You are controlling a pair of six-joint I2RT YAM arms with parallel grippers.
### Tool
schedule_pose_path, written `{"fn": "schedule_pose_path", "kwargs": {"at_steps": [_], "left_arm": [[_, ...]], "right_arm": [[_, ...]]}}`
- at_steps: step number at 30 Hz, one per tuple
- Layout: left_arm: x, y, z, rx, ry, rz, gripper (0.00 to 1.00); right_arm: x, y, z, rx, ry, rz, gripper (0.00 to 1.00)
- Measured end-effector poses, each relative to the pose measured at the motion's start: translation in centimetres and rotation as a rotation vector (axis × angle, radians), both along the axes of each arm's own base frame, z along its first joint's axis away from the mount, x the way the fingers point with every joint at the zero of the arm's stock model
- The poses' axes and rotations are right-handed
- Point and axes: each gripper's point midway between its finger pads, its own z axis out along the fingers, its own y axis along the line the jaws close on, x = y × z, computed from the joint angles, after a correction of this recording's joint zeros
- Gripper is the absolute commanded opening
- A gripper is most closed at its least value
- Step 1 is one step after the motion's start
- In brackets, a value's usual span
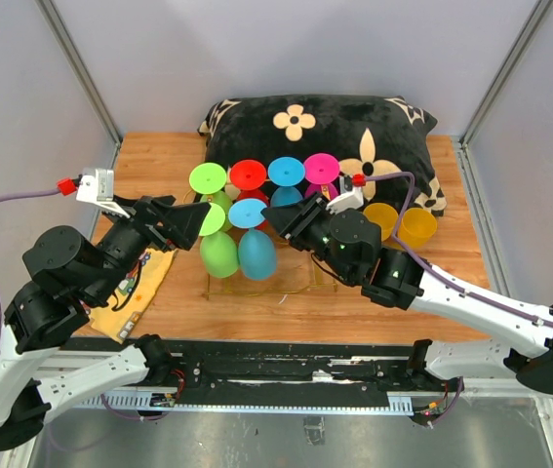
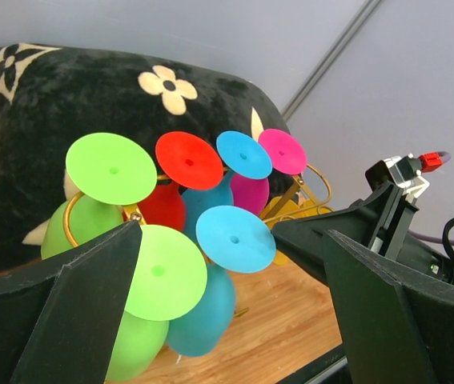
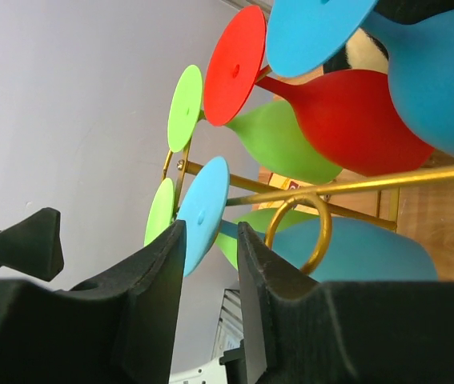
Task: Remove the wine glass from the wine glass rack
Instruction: Pick up the wine glass from the wine rack.
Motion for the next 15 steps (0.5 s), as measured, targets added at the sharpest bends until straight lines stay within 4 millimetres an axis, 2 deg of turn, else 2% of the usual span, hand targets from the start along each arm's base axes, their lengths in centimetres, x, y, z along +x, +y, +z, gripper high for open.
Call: {"fn": "schedule_pose_path", "kwargs": {"at_steps": [9, 15], "left_arm": [[-0.07, -0.12, 0.02, -0.014, 0.006, -0.006, 1.00], [-0.08, -0.14, 0.02, -0.017, 0.008, -0.006, 1.00]], "right_arm": [[0.04, 0.03, -0.31, 0.046, 0.047, -0.015, 0.28], [-0.02, 0.08, -0.14, 0.085, 0.075, -0.021, 0.32]]}}
